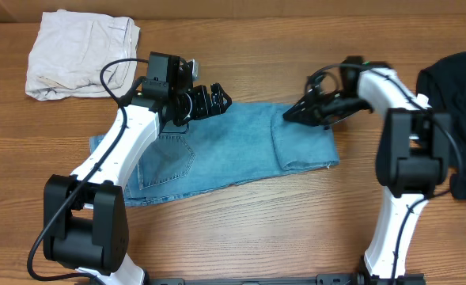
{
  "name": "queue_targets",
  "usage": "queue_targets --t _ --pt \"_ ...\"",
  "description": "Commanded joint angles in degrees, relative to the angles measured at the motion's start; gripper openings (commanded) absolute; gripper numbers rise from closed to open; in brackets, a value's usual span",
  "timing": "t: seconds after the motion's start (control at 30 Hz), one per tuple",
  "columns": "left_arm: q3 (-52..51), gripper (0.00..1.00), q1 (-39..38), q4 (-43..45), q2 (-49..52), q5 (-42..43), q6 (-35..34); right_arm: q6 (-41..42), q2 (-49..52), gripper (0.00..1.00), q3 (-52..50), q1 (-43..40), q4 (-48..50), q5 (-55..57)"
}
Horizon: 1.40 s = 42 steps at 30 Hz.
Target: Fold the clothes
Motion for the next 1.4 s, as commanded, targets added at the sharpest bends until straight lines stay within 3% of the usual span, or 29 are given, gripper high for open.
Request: queue_targets --t 0.0,0.17,0.27,0.47,0.63,0.8,0.93,1.03,1.1,1.13,1.2,1.23,1.3,1.37 --pt "0.50 1.00 0.37 0.02 -1.18 -0.81 0.87 -5.49 -7.21 0.04 2.29 -2.56 -4.83 1.86" --pt "0.50 1.00 0.37 0.07 -1.18 -1.22 0.87 -17.14 -7.67 0.04 0.48 -3.13 -17.11 2.27" --pt "0.50 1.00 0.37 0.07 -1.18 -1.20 0.87 -20.39 -7.67 0.04 -3.87 -2.45 -18.18 2.10" --pt "0.50 1.00 0.35 0.07 -1.18 -1.20 0.87 -15.98 -7.67 0.04 -21.84 -2.58 -0.94 0.81" --pt "0.50 1.00 0.37 0.44 -1.18 -1.18 0.87 -6.25 -7.67 0.04 -32.41 -2.58 15.72 1.68" --pt "0.50 1.00 0.35 -0.11 -1.18 -0.85 0.90 -0.24 -7.69 0.04 -31.54 -2.64 19.37 5.29" --pt "0.50 1.00 0.35 0.09 -1.22 6.14 5.38 -0.55 -10.88 0.04 -24.94 -2.73 13.18 6.43" --pt "0.50 1.00 0.22 -0.24 -1.64 10.49 9.46 -0.48 -15.63 0.05 -17.59 -3.26 6.60 13.64" --pt "0.50 1.00 0.20 -1.25 -1.92 11.45 10.10 -0.24 -17.81 0.17 -12.35 -3.87 2.67 19.39" --pt "0.50 1.00 0.20 -1.66 -1.95 11.47 10.08 -0.24 -18.45 0.33 -10.12 -4.24 1.07 21.68" --pt "0.50 1.00 0.07 -3.26 -1.92 11.47 9.79 -0.24 -19.08 0.79 -5.84 -5.18 -1.66 26.27" --pt "0.50 1.00 -0.13 -4.31 -1.92 11.34 9.92 -0.24 -19.10 0.91 -4.04 -5.88 -2.64 28.30" --pt "0.50 1.00 -0.68 -5.97 -1.92 11.43 9.90 -0.26 -19.10 1.00 -3.21 -7.72 -1.75 31.78" --pt "0.50 1.00 -1.60 -7.67 -1.92 11.15 9.92 -0.28 -18.53 1.00 -3.80 -9.33 -0.63 34.58"
